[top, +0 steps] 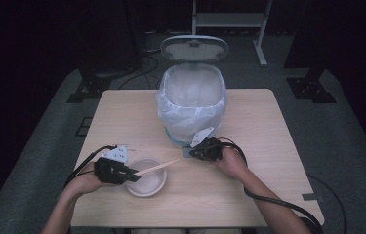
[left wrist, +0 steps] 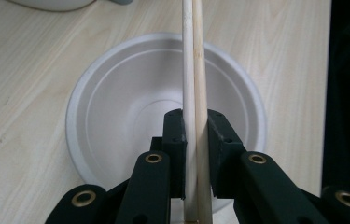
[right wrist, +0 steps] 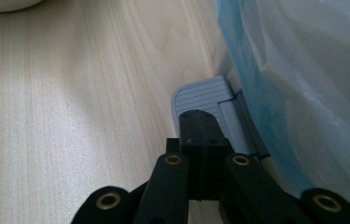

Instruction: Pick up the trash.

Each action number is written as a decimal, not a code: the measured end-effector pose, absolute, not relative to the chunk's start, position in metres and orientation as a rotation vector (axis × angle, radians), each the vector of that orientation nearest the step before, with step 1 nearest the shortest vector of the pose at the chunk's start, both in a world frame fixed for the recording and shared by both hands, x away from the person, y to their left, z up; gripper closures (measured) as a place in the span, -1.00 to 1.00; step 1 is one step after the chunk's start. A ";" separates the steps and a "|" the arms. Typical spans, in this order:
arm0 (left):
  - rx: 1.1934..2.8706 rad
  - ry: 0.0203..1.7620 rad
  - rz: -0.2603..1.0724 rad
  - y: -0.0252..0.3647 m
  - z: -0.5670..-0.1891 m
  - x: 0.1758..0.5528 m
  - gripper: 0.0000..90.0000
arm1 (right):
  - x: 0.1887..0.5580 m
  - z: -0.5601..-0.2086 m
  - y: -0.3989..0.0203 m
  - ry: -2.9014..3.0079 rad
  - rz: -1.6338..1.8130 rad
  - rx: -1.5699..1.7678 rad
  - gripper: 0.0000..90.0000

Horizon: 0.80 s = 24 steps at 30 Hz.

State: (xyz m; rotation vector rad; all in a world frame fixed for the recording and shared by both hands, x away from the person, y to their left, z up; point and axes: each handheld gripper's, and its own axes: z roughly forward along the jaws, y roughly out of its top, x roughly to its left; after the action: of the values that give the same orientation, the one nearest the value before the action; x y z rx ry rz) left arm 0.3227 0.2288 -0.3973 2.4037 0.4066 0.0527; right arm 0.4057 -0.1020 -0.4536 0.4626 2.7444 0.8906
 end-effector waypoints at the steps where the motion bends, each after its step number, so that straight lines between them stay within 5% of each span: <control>1: 2.407 0.397 0.052 0.230 -0.393 0.322 0.77 | 0.406 -0.454 -0.102 2.744 0.892 0.459 1.00; 24: 2.358 0.349 0.027 0.236 -0.344 0.319 0.77 | 0.407 -0.454 -0.104 2.734 0.899 0.478 1.00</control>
State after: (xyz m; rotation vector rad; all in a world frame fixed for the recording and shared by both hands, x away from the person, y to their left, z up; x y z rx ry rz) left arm 0.3193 0.2359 -0.3441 2.3579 0.3490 0.0272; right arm 0.4069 -0.1039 -0.4538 0.4784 2.7336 0.8990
